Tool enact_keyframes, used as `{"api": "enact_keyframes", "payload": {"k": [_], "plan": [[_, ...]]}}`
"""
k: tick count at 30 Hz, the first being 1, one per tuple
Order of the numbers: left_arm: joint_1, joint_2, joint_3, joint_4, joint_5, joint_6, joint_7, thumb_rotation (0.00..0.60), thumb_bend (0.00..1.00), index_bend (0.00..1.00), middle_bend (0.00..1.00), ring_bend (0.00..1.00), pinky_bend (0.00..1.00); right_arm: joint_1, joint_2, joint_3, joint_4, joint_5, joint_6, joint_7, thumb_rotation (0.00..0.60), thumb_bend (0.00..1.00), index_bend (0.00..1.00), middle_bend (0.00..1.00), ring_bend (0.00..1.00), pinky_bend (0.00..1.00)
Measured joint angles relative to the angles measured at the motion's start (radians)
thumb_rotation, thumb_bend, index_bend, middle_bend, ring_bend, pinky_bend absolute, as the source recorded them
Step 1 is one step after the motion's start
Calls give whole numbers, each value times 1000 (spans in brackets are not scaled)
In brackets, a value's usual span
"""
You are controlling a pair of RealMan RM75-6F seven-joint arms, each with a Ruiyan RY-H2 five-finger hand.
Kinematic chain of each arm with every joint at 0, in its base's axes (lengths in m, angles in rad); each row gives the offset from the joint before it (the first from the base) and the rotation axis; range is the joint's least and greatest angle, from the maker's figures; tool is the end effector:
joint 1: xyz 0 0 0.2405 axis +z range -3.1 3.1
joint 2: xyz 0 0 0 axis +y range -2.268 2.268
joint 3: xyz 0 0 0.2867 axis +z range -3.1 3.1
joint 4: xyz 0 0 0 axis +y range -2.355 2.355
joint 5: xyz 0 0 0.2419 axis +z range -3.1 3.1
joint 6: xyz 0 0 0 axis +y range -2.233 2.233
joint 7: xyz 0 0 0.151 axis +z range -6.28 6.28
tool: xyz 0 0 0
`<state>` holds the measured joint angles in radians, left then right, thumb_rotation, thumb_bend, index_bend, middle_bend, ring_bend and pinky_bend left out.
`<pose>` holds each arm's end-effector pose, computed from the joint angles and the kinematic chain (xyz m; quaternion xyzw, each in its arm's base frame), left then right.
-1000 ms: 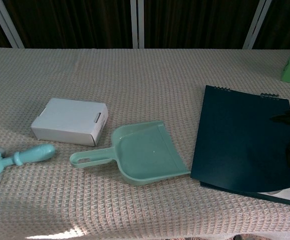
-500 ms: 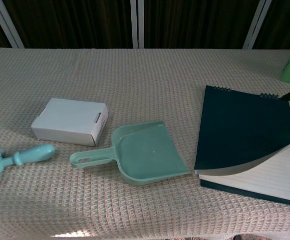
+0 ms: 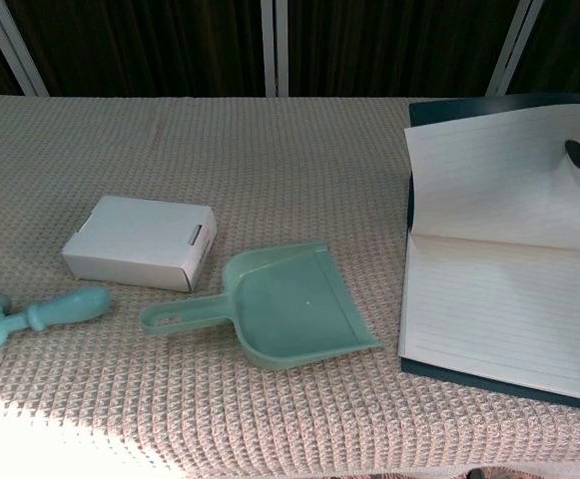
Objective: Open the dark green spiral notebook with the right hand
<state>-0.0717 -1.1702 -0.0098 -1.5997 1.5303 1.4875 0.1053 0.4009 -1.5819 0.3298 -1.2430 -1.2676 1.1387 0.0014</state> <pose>-0.3496 0.1783 0.1188 -0.6214 -0.3752 -0.3599 0.5861 -0.3047 -0.3606 0.0173 0.5478 -0.4560 0.4480 0.5396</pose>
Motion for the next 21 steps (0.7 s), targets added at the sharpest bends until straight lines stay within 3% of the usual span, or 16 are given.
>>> {"api": "enact_keyframes", "payload": {"k": [5, 9, 12, 16, 17, 19, 20, 21], "plan": [[-3, 9, -4, -12, -15, -11, 11, 600, 59, 71, 54, 59, 122, 143, -46, 166, 116, 264, -134, -18, 600, 580, 1000, 310, 0, 0], [-9, 12, -6, -21, -23, -23, 21, 600, 60, 72, 54, 59, 122, 271, -92, 284, 290, 457, -218, -45, 600, 549, 998, 324, 0, 0], [-11, 13, -8, -26, -28, -26, 27, 600, 60, 72, 54, 59, 122, 361, -124, 361, 410, 569, -262, -62, 600, 532, 983, 324, 0, 0], [-12, 15, -9, -34, -31, -28, 35, 600, 60, 72, 54, 59, 122, 449, -162, 413, 537, 665, -287, -100, 600, 534, 923, 311, 0, 0], [-12, 17, -9, -36, -32, -27, 36, 600, 60, 72, 54, 59, 122, 463, -170, 418, 563, 677, -287, -110, 600, 533, 887, 294, 0, 0], [-11, 20, -10, -39, -35, -25, 38, 600, 60, 71, 54, 59, 122, 491, -187, 425, 615, 693, -288, -132, 600, 495, 692, 207, 0, 0], [-11, 21, -10, -40, -36, -25, 38, 600, 60, 71, 54, 59, 122, 498, -193, 425, 632, 696, -290, -142, 600, 454, 533, 150, 0, 0], [-10, 22, -11, -41, -38, -25, 38, 600, 60, 72, 54, 59, 122, 503, -198, 424, 646, 701, -295, -156, 600, 384, 285, 72, 0, 0]]}}
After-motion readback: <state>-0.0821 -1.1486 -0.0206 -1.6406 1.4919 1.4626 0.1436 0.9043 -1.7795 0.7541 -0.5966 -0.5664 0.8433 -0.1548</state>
